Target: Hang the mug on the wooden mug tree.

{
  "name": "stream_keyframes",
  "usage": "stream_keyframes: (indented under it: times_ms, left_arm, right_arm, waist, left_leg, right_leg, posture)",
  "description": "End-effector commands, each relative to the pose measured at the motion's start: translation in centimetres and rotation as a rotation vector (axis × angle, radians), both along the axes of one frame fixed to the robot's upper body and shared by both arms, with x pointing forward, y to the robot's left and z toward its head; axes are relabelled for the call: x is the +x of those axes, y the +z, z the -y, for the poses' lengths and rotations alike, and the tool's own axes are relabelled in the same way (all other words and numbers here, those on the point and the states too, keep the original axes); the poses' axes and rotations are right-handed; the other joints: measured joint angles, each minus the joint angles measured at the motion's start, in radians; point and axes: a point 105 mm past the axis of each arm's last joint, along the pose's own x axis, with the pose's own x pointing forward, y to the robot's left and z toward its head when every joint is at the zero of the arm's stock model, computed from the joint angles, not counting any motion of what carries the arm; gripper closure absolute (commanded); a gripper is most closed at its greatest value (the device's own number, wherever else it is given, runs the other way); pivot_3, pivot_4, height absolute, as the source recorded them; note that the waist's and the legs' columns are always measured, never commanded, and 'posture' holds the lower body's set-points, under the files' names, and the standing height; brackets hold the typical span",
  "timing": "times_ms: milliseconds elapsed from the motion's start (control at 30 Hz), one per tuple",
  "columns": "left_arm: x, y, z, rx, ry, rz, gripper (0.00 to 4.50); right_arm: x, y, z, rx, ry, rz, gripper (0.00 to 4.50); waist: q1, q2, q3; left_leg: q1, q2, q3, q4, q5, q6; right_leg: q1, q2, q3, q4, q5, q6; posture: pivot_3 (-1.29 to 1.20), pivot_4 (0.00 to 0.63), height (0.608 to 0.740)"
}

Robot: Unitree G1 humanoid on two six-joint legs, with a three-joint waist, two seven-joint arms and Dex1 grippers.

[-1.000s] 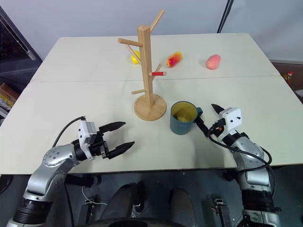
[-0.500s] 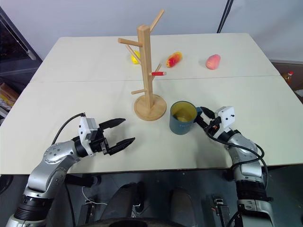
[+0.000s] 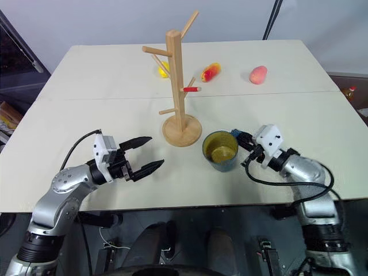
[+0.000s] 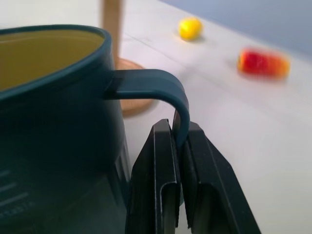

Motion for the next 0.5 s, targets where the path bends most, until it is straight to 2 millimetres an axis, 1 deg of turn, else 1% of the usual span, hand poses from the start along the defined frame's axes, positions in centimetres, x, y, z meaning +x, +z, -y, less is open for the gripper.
stream_keyframes:
  times_ms: [33, 100, 200, 333, 500]
  left_arm:
    - [-0.1, 1.8, 0.3, -0.011, -0.032, 0.057, 0.00]
    - [0.0, 2.1, 0.5, -0.014, -0.042, 0.065, 0.00]
    - [0.1, 2.7, 0.7, -0.014, -0.048, 0.080, 0.00]
    - [0.1, 3.1, 0.8, -0.015, -0.048, 0.093, 0.00]
    - [-0.1, 3.8, 0.8, -0.013, -0.047, 0.112, 0.00]
  right_arm:
    - [0.1, 5.5, -2.1, -0.103, 0.069, 0.178, 4.48]
    - [0.5, 7.0, -2.6, -0.143, 0.079, 0.217, 4.48]
    - [1.1, 8.5, -3.2, -0.198, 0.092, 0.253, 4.48]
    - [1.6, 9.6, -3.8, -0.226, 0.104, 0.280, 4.48]
    - [2.3, 10.4, -4.5, -0.266, 0.115, 0.298, 4.48]
  waist:
    - [-0.002, 0.000, 0.000]
    - [0.003, -0.001, 0.000]
    - [0.008, -0.002, 0.001]
    - [0.006, -0.003, 0.002]
    - [0.002, -0.003, 0.002]
  left_leg:
    - [0.000, 0.000, 0.000, 0.000, 0.000, 0.000]
    - [0.000, 0.000, 0.000, 0.000, 0.000, 0.000]
    - [0.000, 0.000, 0.000, 0.000, 0.000, 0.000]
    - [-0.002, -0.001, 0.000, 0.001, 0.000, 0.000]
    - [-0.002, -0.001, 0.000, 0.000, 0.000, 0.000]
  right_leg:
    - [0.000, 0.000, 0.000, 0.000, 0.000, 0.000]
    - [0.000, 0.000, -0.001, 0.000, 0.000, 0.000]
    - [0.001, 0.000, -0.001, -0.002, 0.000, 0.000]
    - [0.001, -0.001, -0.001, -0.002, 0.000, 0.001]
    - [0.000, -0.001, -0.001, -0.001, 0.001, 0.001]
  posture:
    - [0.00, 0.150, 0.740]
    - [0.00, 0.150, 0.740]
    - [0.00, 0.150, 0.740]
    - [0.00, 0.150, 0.740]
    - [0.00, 0.150, 0.740]
